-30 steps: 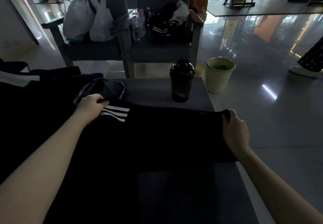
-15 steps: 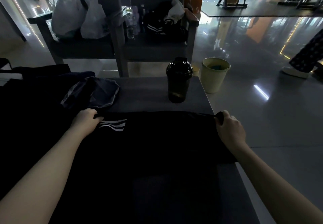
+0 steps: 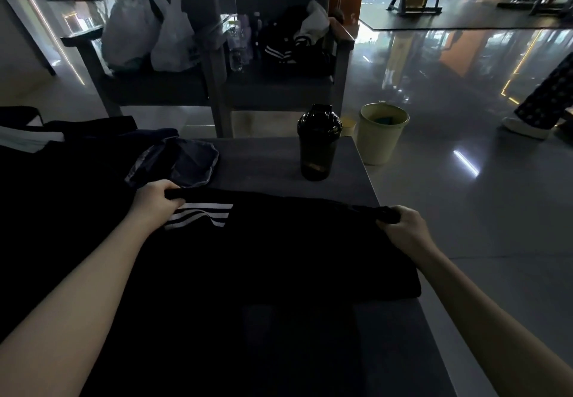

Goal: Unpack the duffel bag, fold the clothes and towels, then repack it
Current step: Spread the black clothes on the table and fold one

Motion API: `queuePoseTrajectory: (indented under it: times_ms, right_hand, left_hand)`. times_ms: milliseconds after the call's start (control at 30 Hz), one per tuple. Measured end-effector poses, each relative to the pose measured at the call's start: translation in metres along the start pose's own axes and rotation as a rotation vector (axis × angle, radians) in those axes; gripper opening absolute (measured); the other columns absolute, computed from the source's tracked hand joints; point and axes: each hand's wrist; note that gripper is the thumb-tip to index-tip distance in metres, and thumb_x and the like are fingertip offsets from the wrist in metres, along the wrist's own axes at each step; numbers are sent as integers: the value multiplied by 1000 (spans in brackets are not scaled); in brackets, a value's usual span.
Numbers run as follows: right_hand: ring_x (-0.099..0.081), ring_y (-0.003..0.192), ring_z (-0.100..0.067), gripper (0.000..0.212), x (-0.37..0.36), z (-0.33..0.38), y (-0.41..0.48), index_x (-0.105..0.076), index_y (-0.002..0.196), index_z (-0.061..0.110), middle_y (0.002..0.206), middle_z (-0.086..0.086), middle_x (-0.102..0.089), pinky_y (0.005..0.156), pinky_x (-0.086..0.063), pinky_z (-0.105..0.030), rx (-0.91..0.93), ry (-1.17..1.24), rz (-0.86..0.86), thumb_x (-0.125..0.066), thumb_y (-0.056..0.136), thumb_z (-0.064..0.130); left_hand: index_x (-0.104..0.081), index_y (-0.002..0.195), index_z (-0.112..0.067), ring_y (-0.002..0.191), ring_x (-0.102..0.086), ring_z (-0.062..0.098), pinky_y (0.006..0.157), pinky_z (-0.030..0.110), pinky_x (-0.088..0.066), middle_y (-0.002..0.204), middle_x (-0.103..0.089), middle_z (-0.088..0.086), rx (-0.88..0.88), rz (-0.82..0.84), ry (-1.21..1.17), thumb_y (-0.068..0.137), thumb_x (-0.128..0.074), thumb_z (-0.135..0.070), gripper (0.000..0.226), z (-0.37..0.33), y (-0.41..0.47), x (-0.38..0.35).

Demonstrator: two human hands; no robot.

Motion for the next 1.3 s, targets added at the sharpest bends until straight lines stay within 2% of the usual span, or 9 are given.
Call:
queuePoseTrajectory:
  times_ms: [200,400,633,700,833,967,1133,1200,1300]
  right_hand:
    - [-62,84,-24,13,28,17,-25,-57,96,13,85,-3,-63,70,-45,-30,45,181,-61,-64,86,16]
    - [-65,86,-24,16,65,45,-56,-52,98,12,92,-8,-65,77,-54,-42,96,263,-14,-62,89,21]
    - [-68,76,-21,62,114,61,-92,-63,90,8,82,-6,-70,69,-56,-39,127,218,-24,-65,66,65]
    - [-68,74,-23,55,123,62,-101,-65,86,7,79,-8,-70,64,-54,-36,129,216,-19,-66,73,60]
    - [-66,71,-22,37,141,62,-120,-67,83,7,79,-9,-69,59,-49,-27,70,277,53,-69,81,44]
    - [-65,60,-19,37,151,57,-127,-69,83,5,73,-9,-69,52,-47,-22,-38,280,142,-73,79,41]
    - [-67,68,-22,31,127,53,-127,-68,83,6,79,-12,-71,57,-50,-26,-105,246,188,-72,82,36]
    - [-67,72,-22,30,106,47,-122,-67,85,6,82,-11,-70,63,-53,-28,-110,223,150,-70,83,36]
    - [-66,81,-23,31,73,34,-112,-60,100,6,95,-11,-68,68,-53,-31,-125,185,120,-66,85,32]
  left_hand:
    - [-63,99,-11,88,-52,19,76,28,-38,95,-59,5,-64,21,54,84,-68,-10,16,-35,-26,43]
    - [-63,102,-16,94,-53,17,81,28,-39,100,-58,2,-131,103,69,84,-69,-10,20,-66,-61,90]
    - [-66,96,-22,88,-60,21,79,29,-44,92,-62,5,-154,179,88,82,-70,-10,18,-83,-102,150]
    - [-66,96,-22,84,-60,19,73,27,-44,91,-63,5,-135,232,114,83,-68,-9,19,-86,-116,165]
    - [-64,104,-19,82,-61,22,75,32,-49,94,-66,11,-4,388,141,85,-66,-5,24,-85,-137,187]
    - [-60,100,-14,62,-60,23,47,30,-51,80,-63,15,235,567,-65,89,-52,10,28,-82,-153,202]
    - [-64,104,-4,73,-61,31,58,30,-49,94,-64,21,363,571,58,87,-44,4,27,-74,-146,197]
    - [-65,104,1,77,-61,32,63,32,-48,94,-64,23,375,493,84,83,-48,2,27,-69,-140,186]
    - [-65,98,5,77,-57,28,68,33,-47,88,-62,20,271,306,57,81,-55,5,20,-60,-132,151]
Point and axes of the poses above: each hand's wrist, its own y-axis towards the middle knuckle, its own x-axis out of the back of the hand, z = x × y
